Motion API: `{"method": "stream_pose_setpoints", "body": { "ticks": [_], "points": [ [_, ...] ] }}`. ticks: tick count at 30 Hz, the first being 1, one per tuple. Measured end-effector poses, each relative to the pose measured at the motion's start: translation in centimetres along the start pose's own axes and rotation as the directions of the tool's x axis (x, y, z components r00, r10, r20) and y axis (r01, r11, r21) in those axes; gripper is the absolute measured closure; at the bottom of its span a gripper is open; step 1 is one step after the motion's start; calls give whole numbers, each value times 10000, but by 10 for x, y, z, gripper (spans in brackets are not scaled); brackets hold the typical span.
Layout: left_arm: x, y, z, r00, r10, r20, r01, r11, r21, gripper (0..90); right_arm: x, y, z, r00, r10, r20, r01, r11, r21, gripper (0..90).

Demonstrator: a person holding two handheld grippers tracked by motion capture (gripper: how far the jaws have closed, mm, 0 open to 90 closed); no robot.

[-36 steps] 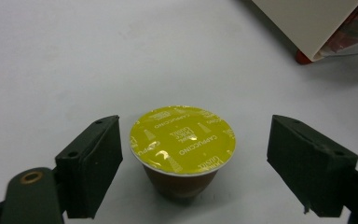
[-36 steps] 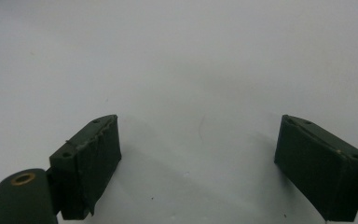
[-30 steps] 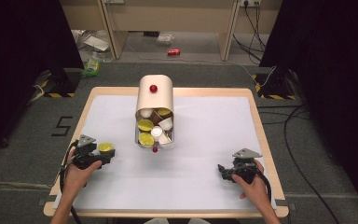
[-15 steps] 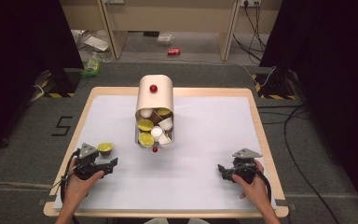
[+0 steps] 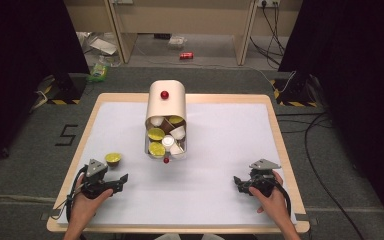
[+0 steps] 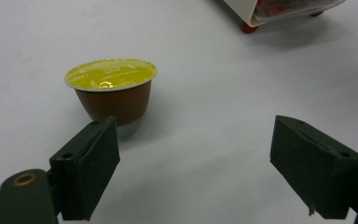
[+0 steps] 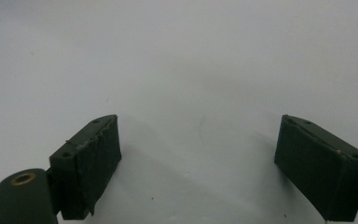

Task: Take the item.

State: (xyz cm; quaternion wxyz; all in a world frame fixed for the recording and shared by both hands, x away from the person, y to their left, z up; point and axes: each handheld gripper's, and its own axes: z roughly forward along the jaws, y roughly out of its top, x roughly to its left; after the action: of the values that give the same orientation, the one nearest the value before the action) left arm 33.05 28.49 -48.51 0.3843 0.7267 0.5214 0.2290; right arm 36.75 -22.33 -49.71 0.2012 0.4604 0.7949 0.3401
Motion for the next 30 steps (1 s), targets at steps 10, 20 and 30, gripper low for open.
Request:
{"method": "stream_pose_setpoints", "body": {
  "ticks": [10, 20, 30],
  "points": [
    [-5, -12, -1, 10000, 63, -6, -63, 10000, 3, 156, 0, 0, 0, 10000, -6, 1, 6, 10000, -2, 147],
    [-12, -21, -4, 9998, 212, -14, -212, 9998, 29, 156, 0, 0, 0, 10000, -4, 1, 4, 10000, -1, 147],
    [-20, -27, -7, 9989, 446, -125, -447, 9990, -21, 156, 0, 0, 0, 10000, -6, 1, 6, 10000, -3, 147]
  ]
}}
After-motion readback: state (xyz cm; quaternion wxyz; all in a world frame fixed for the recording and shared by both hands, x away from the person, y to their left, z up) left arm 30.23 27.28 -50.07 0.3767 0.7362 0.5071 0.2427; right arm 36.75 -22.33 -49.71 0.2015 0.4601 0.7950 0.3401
